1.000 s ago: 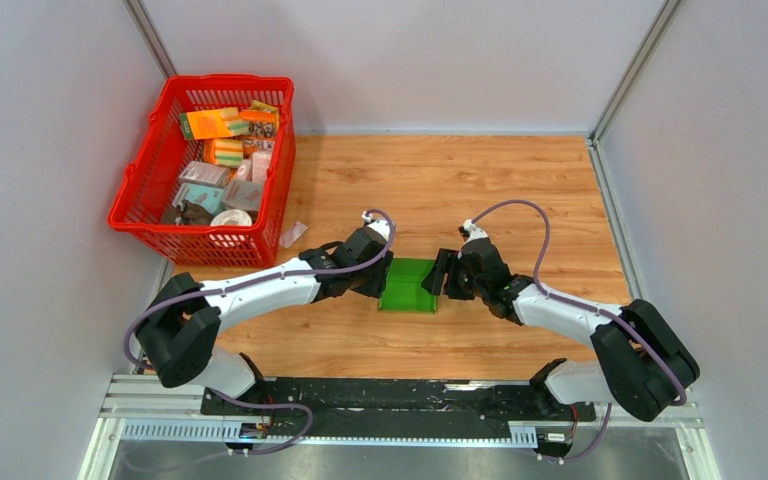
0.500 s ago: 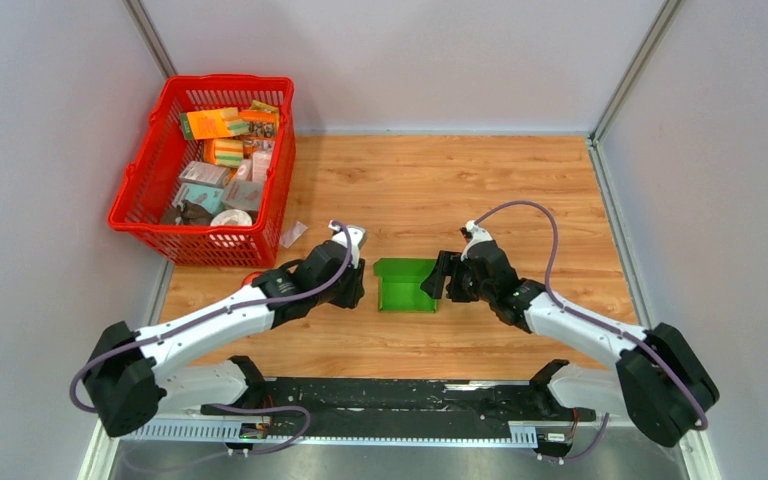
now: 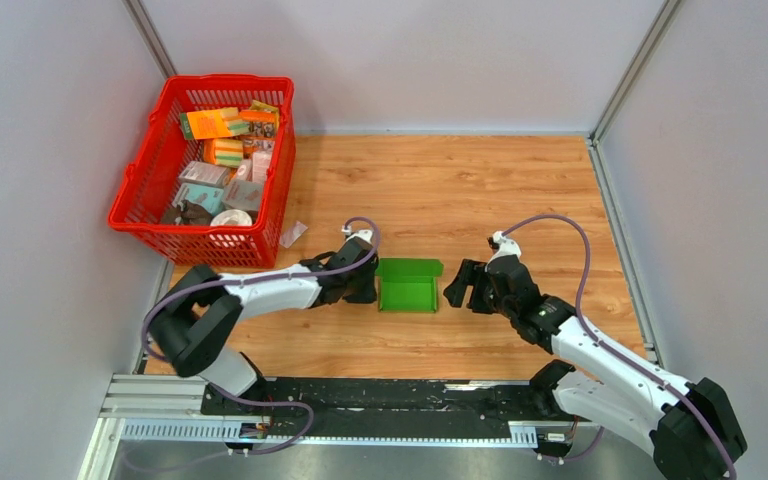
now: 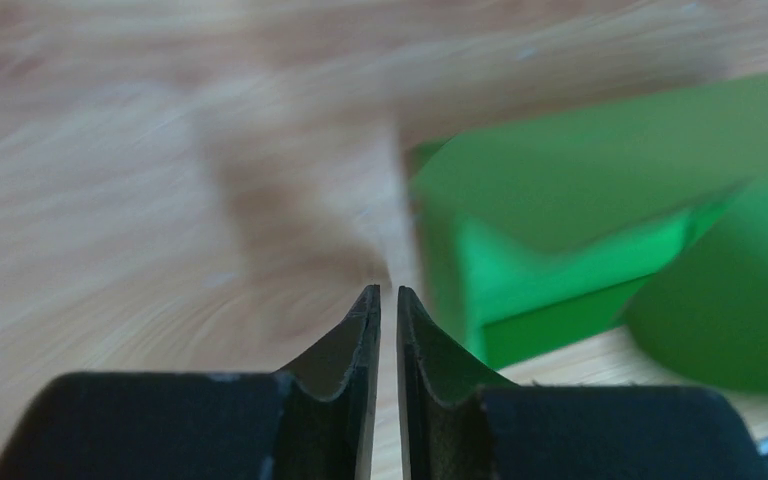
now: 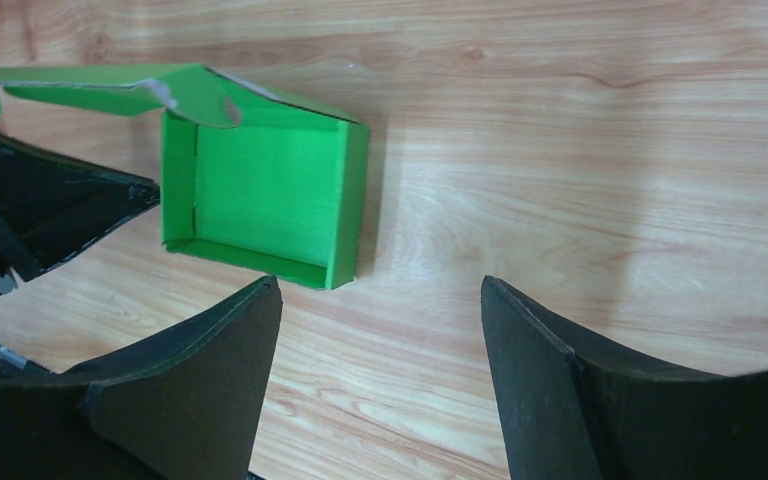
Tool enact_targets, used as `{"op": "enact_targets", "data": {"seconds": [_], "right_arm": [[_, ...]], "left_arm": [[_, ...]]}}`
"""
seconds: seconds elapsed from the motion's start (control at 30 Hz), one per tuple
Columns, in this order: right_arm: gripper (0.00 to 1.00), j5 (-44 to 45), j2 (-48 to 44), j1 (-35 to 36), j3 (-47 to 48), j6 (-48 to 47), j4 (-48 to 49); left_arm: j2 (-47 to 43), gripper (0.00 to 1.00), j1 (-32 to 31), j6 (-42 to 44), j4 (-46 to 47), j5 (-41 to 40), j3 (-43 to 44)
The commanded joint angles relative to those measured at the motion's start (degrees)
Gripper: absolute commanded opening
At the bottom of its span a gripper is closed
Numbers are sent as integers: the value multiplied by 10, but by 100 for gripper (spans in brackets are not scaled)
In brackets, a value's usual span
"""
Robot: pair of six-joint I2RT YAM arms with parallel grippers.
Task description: Fold the paper box
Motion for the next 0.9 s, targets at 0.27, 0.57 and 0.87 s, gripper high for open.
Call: {"op": "enact_targets", "data": {"seconds": [0.27, 0.57, 0.87], "right_arm": [[78, 61, -75, -33, -14, -15, 16], [77, 36, -108, -36, -36, -53, 34], [77, 6, -145, -37, -56, -56, 56]], "left_arm": [[100, 21, 16, 16, -7, 20, 144], [-48, 57, 124, 137, -154, -65, 88], [148, 75, 200, 273, -337, -166, 364]]}}
